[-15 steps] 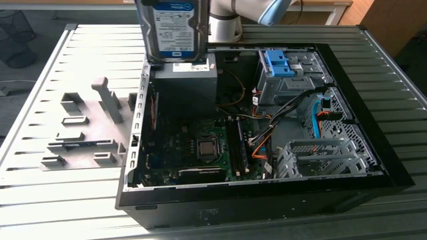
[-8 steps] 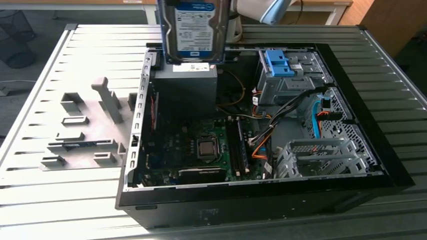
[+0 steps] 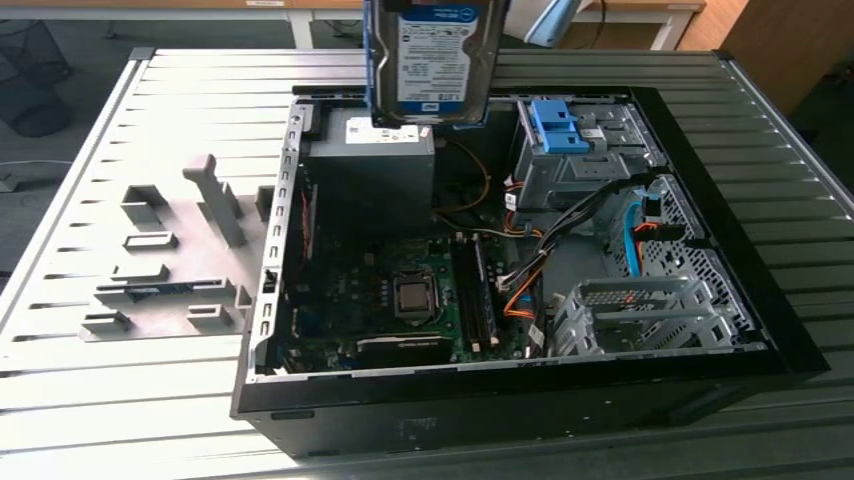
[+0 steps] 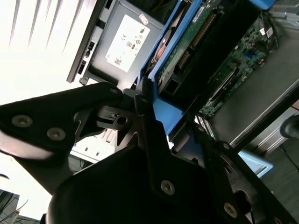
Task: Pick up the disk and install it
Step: 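Pick up the disk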
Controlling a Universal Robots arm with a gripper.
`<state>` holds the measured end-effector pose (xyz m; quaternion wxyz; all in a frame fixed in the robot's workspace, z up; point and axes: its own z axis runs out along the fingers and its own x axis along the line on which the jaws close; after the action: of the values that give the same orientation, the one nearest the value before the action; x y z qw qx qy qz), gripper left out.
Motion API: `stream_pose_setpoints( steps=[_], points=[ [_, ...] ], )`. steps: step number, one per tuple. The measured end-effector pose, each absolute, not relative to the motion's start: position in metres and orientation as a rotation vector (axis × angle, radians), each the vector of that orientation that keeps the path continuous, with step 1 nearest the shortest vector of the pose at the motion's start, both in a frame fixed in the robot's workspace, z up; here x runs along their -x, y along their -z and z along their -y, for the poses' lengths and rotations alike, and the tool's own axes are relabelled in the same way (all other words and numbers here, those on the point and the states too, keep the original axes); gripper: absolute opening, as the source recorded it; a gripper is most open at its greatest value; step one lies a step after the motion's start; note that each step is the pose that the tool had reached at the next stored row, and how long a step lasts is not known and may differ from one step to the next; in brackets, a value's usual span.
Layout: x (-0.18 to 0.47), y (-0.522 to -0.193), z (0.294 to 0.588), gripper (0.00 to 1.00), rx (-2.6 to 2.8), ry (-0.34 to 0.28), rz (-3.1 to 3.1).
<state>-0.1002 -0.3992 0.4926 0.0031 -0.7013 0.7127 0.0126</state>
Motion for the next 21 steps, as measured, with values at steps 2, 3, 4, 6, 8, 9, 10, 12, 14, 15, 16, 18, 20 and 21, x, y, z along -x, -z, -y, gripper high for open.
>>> stream_pose_setpoints(
  steps=[2, 3, 4, 6, 8, 9, 10, 12, 14, 15, 16, 18, 20, 21],
  points=[
    [0.1000, -0.4926, 0.3993, 0.37, 2.199, -0.040, -2.235],
    [0.0998, -0.4925, 0.3993, 0.37, 2.199, -0.040, -2.235],
    [0.0997, -0.4925, 0.3993, 0.37, 2.199, -0.040, -2.235],
    [0.0995, -0.4926, 0.3992, 0.37, 2.199, -0.040, -2.235],
    [0.0993, -0.4926, 0.3992, 0.37, 2.199, -0.040, -2.235],
    [0.0992, -0.4926, 0.3993, 0.37, 2.199, -0.040, -2.235],
    [0.0991, -0.4926, 0.3992, 0.37, 2.199, -0.040, -2.235],
    [0.0989, -0.4926, 0.3993, 0.37, 2.199, -0.040, -2.235],
    [0.0988, -0.4925, 0.3992, 0.37, 2.198, -0.039, -2.234],
    [0.0989, -0.4926, 0.3992, 0.37, 2.197, -0.034, -2.232],
    [0.0990, -0.4925, 0.3992, 0.37, 2.193, -0.025, -2.228],
    [0.0994, -0.4926, 0.3992, 0.37, 2.183, -0.002, -2.217],
    [0.0994, -0.4923, 0.3992, 0.37, 2.174, 0.007, -2.218],
    [0.0994, -0.4920, 0.3992, 0.37, 2.168, 0.007, -2.223]
  ],
)
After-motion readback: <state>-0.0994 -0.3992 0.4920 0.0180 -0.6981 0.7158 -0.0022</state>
